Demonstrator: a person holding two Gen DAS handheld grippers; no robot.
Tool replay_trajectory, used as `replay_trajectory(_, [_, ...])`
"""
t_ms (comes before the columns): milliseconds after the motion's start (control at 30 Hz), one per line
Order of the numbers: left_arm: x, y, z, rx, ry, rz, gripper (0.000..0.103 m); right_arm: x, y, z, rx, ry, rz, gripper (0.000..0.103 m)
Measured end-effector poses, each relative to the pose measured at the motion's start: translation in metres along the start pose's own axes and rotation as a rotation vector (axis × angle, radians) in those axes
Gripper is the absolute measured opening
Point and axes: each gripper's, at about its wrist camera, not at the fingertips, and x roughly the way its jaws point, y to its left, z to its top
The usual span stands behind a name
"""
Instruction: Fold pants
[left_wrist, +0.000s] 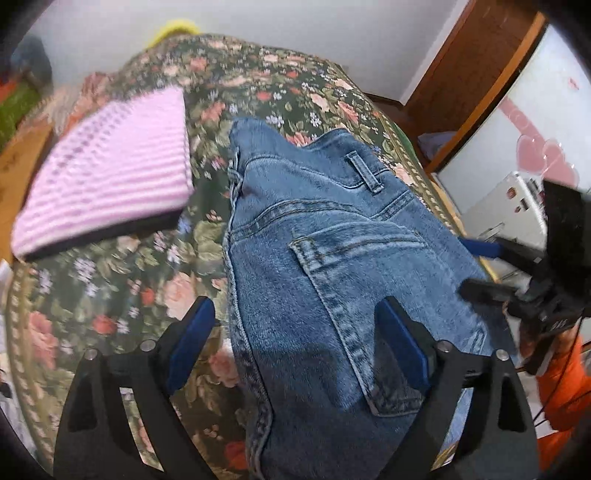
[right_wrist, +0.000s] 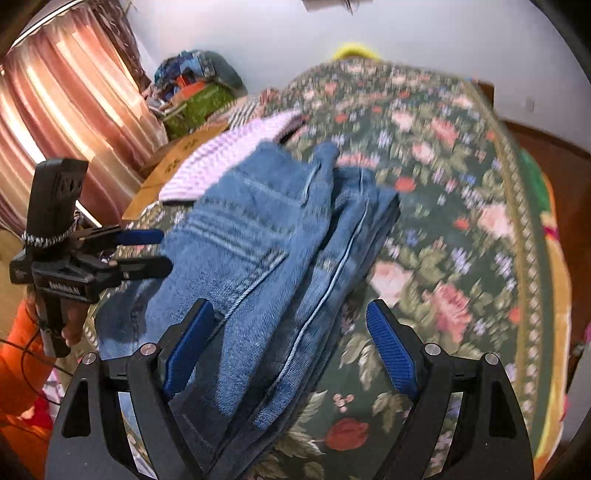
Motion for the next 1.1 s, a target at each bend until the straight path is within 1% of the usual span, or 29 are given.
replay_trajectory(100, [0.008, 0.007, 0.002, -0.020, 0.023, -0.052, 0.094, 0.011, -0.005, 0.000, 0.029, 0.028, 0.041, 0.083])
replay_trajectory(167, [0.015, 0.011, 0.004, -0.021, 0.039, -0.067, 0.098, 0.019, -0.007, 0.001, 0.041, 0.046, 0.057, 0.084])
replay_trajectory(200, [0.018, 0.012, 0.005, -0.024, 0.049, -0.078, 0.099, 0.022, -0.007, 0.001, 0.039, 0.055, 0.061, 0.084])
replay_trajectory(267, [0.028, 0.018, 0.009, -0.045, 0.087, -0.123, 0.099, 0.029, -0.006, 0.001, 0.034, 0.072, 0.069, 0.086])
replay_trajectory(333, [0.036, 0.025, 0.012, -0.079, 0.119, -0.170, 0.101, 0.036, -0.008, 0.001, 0.036, 0.090, 0.081, 0.089])
replay_trajectory(400, [0.042, 0.031, 0.013, -0.103, 0.136, -0.213, 0.101, 0.039, -0.011, 0.002, 0.046, 0.101, 0.104, 0.092])
replay_trajectory(500, [0.048, 0.032, 0.017, -0.106, 0.150, -0.244, 0.101, 0.045, -0.014, 0.003, 0.038, 0.108, 0.121, 0.095])
replay_trajectory(533, [0.050, 0.031, 0.019, -0.098, 0.152, -0.246, 0.101, 0.047, -0.012, 0.004, 0.028, 0.111, 0.124, 0.097])
replay_trajectory(700, [0.059, 0.023, 0.029, -0.058, 0.154, -0.237, 0.100, 0.059, -0.004, 0.011, -0.012, 0.110, 0.139, 0.098])
replay_trajectory(800, [0.058, 0.017, 0.032, -0.026, 0.136, -0.212, 0.095, 0.061, -0.002, 0.014, -0.026, 0.102, 0.136, 0.095])
replay_trajectory(867, [0.055, 0.012, 0.035, -0.008, 0.116, -0.199, 0.089, 0.061, -0.003, 0.015, -0.022, 0.094, 0.142, 0.091])
replay_trajectory(900, [0.053, 0.011, 0.034, 0.002, 0.108, -0.191, 0.087, 0.060, -0.003, 0.015, -0.018, 0.090, 0.143, 0.088])
replay_trajectory(967, [0.045, 0.005, 0.034, 0.038, 0.085, -0.164, 0.080, 0.057, -0.003, 0.015, -0.018, 0.080, 0.139, 0.084])
replay_trajectory(1100, [0.034, -0.005, 0.036, 0.077, 0.057, -0.122, 0.074, 0.050, -0.002, 0.019, -0.023, 0.053, 0.123, 0.068])
